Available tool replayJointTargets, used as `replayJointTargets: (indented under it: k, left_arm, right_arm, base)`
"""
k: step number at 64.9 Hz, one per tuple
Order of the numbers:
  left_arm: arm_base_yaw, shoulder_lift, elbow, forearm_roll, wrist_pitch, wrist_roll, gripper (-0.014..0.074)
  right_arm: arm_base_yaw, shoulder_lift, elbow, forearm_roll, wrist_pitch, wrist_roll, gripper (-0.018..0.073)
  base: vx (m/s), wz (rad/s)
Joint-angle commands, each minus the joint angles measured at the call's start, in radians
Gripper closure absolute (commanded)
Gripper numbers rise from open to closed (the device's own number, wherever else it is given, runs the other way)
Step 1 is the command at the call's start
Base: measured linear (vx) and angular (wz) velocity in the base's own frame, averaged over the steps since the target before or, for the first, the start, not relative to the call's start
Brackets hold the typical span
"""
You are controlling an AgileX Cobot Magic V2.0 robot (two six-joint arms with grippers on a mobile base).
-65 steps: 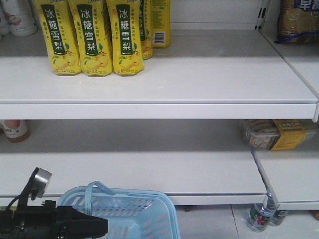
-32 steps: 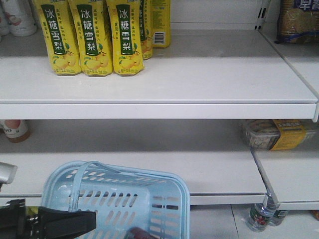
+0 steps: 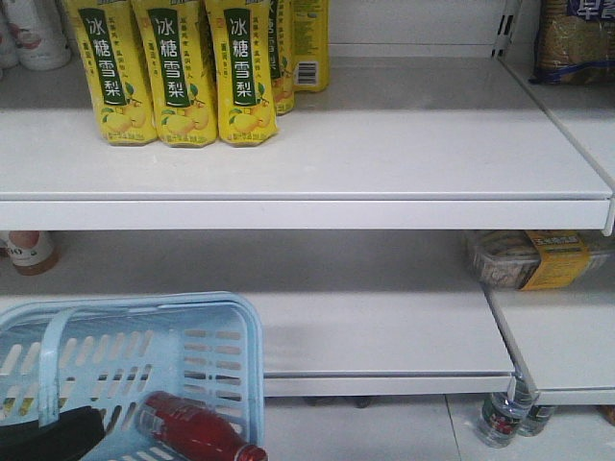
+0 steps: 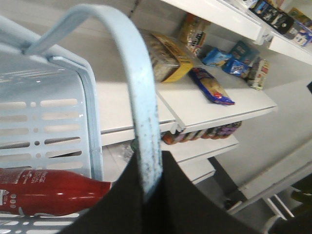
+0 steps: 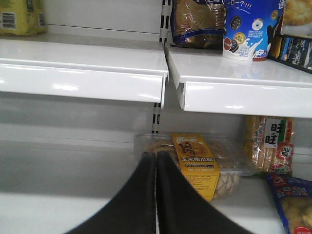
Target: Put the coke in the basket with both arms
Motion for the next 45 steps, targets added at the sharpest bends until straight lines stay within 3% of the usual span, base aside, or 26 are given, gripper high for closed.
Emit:
replayJointTargets:
  k: [1,13,25,45]
  left_arm:
    - [-0.004,-0.069,-0.036,0.052,-0.081,-0.101,0.0603]
    - [-0.004,-0.163,-0.036,0.335,-0.168,-0.305,0.0603]
    - [-0.004,-0.21,-0.036,0.565,-0.254,-0.465,0.0603]
    - [-0.004,-0.213,-0.027,0.913,-0.336,-0.621,0.0603]
  right_arm:
    - [-0.005,0.009,-0.03,0.003,-0.067,-0.005,0.0569]
    - [-0.005,0.009,-0.03,0.003,-0.067,-0.005,0.0569]
    - [-0.005,0.009,-0.03,0.003,-0.067,-0.005,0.0569]
    - [-0.005,0.009,-0.03,0.003,-0.067,-0.005,0.0569]
  base:
    - [0.0,0.0]
    - [0.0,0.0]
    - [0.0,0.0]
    - [0.0,0.0]
